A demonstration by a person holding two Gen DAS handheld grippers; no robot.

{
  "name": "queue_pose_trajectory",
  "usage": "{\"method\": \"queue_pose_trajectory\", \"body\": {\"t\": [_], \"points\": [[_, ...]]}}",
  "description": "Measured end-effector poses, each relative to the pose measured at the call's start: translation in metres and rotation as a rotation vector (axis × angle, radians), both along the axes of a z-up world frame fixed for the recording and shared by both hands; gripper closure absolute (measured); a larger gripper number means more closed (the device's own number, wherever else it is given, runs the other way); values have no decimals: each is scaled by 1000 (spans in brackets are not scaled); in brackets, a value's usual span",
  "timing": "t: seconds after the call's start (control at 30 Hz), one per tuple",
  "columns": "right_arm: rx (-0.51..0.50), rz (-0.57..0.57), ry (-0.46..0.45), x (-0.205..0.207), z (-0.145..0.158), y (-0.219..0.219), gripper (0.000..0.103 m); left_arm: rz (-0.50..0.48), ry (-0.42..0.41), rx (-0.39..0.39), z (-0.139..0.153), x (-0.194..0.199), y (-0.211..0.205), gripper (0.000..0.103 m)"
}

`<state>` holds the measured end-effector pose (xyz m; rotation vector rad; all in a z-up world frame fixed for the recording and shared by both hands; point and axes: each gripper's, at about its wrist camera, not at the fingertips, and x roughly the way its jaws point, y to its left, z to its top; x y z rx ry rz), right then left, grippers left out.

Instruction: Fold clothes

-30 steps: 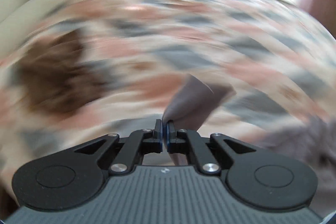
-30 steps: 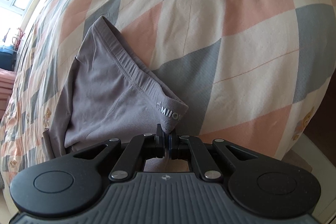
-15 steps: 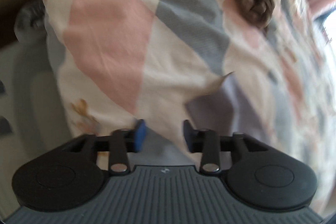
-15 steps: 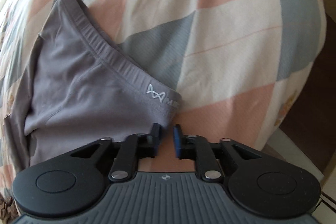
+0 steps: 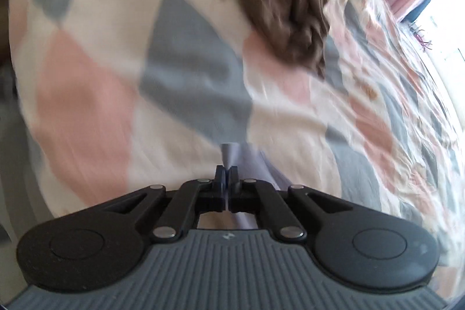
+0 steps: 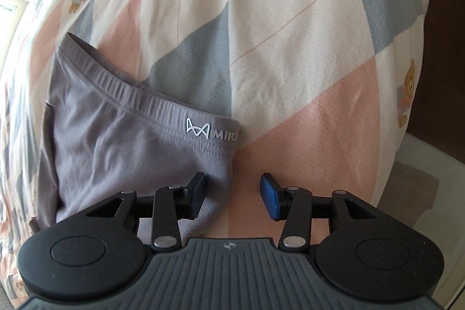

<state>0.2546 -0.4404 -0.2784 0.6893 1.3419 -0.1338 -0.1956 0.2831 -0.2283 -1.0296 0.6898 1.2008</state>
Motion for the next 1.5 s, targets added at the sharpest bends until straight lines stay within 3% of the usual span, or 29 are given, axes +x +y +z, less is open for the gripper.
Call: {"method": "queue_pose_trajectory", "body": {"t": [0.13,0.23,0.33,0.4,0.43,0.47,0.5,0.57,0.67,0.7,0.83,0.9,0.97,1.07,1.13,1.2,1.27,1.3,1.37,1.5], "points": [[31,-8,-12,-2,-5,-8,62,-88,197,-103,-36,17,3,102],[40,-10,-18,-2,-6,-9,60,-141,357,-43,-47,45,-10,102],[39,10,-21,2,-8,-9,60,-135,444,-35,-44,57,-14,100],[-12,47,16,7,-8,-8,73,-115,502,-30,-35,59,-16,76],[-41,74,28,9,-6,-7,73,-95,544,-18,-27,58,-19,71],[-98,122,35,12,-1,-5,65,-75,585,-5,-19,56,-22,73],[-186,180,42,14,6,0,45,-74,618,11,-11,57,-25,72],[-385,302,14,17,23,11,25,-90,675,28,5,63,-39,68],[-676,442,-2,22,39,23,25,-157,713,54,26,90,-66,68],[-704,464,-9,25,42,21,25,-190,720,66,32,101,-76,67],[-566,394,-31,41,51,9,25,-462,569,51,49,176,-126,68],[-511,391,-37,51,48,16,24,-653,425,22,54,223,-158,66],[-474,419,-36,59,44,28,23,-837,310,43,59,274,-193,64],[-418,470,-50,70,41,49,23,-1033,206,77,58,343,-232,52],[-374,490,-61,76,40,59,23,-1128,211,111,47,382,-250,48],[-345,498,-65,78,43,66,23,-1226,270,127,25,416,-266,45],[-326,491,-64,79,45,69,19,-1320,350,111,1,440,-277,59],[-316,484,-58,79,44,69,19,-1352,364,90,-5,447,-277,92],[-306,459,-41,80,43,64,20,-1373,340,49,-6,456,-267,99],[-308,381,-33,80,42,54,21,-1122,96,18,45,460,-180,100]]}}
